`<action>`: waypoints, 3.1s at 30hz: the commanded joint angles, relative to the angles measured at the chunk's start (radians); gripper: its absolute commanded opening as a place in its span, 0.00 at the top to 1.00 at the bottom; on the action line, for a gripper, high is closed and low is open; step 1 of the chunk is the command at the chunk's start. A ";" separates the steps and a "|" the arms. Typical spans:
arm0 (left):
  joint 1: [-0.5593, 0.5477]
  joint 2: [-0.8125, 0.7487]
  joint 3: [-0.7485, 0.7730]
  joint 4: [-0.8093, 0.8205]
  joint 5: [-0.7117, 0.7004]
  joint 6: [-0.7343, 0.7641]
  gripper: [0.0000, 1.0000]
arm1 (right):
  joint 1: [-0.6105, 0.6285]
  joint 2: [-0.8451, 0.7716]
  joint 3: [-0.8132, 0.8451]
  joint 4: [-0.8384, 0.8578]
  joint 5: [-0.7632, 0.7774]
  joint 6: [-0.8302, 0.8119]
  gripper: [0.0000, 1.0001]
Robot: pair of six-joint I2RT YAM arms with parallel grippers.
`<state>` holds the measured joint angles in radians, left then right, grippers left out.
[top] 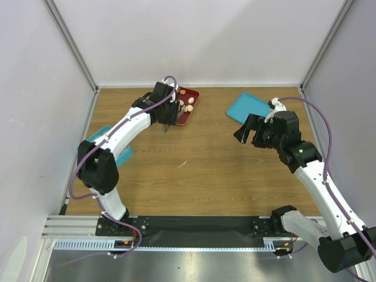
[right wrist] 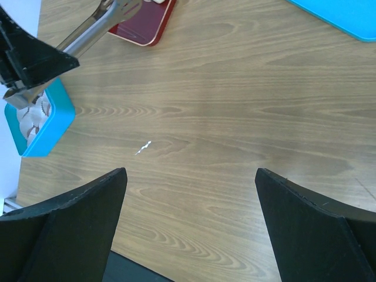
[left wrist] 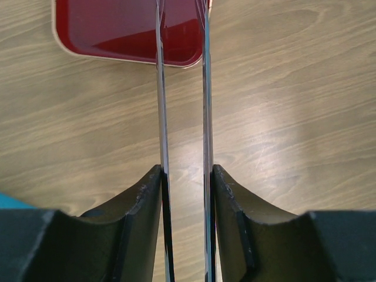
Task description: Pack the chocolate
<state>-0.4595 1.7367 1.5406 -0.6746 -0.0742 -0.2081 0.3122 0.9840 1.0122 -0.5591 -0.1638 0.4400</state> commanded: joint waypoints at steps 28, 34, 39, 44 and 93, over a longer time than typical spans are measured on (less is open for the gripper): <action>-0.021 0.236 0.159 0.078 -0.050 0.004 0.54 | 0.005 0.019 0.060 0.001 0.053 -0.044 0.01; -0.021 0.264 0.187 0.066 -0.065 0.001 0.54 | 0.005 0.018 0.055 -0.002 0.060 -0.047 0.01; -0.021 0.276 0.197 0.061 -0.078 0.004 0.54 | 0.004 0.019 0.052 0.001 0.061 -0.049 0.01; -0.019 0.274 0.199 0.053 -0.088 0.007 0.59 | 0.005 0.021 0.052 0.002 0.061 -0.047 0.01; 0.714 -0.655 -0.431 -0.267 -0.159 -0.126 0.72 | 0.073 -0.087 -0.072 0.145 -0.056 -0.014 0.00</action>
<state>0.2111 1.0866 1.1275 -0.9546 -0.2413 -0.3401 0.3626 0.9161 0.9413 -0.4603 -0.2409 0.4496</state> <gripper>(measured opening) 0.370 0.993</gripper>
